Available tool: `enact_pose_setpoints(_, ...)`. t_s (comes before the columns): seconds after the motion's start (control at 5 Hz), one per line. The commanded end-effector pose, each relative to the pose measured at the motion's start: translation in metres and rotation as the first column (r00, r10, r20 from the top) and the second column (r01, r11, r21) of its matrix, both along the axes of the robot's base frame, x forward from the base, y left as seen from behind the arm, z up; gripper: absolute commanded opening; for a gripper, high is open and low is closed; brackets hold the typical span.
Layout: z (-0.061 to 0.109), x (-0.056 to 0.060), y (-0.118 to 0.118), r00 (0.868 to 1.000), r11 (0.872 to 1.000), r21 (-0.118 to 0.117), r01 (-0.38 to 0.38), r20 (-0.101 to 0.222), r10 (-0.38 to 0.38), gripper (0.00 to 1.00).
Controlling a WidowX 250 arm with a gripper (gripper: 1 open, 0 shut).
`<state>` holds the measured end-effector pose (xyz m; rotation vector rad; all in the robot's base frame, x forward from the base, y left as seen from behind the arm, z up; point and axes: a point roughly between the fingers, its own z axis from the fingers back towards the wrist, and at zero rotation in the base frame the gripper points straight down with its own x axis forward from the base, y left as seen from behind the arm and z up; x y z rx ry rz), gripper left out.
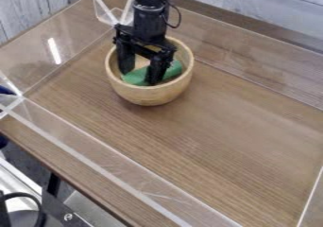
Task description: Remove the green block from inside the brown bowl and put it on the table
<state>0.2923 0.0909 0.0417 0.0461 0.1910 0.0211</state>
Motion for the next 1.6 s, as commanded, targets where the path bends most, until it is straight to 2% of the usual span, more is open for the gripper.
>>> enact_pose_setpoints(0.0,0.012,0.02,-0.003,0.999,1.0,0.006,0.011,0.05,-0.011,1.0)
enact_pose_setpoints(0.4,-0.002,0.028,-0.007,1.0,1.0,-0.01,0.009,0.007,-0.009,1.0)
enact_pose_setpoints(0.8,-0.007,0.027,-0.007,0.999,1.0,-0.024,0.015,0.04,-0.014,1.0)
enact_pose_setpoints(1.4,-0.008,0.025,0.001,0.999,1.0,-0.011,0.019,0.047,-0.018,1.0)
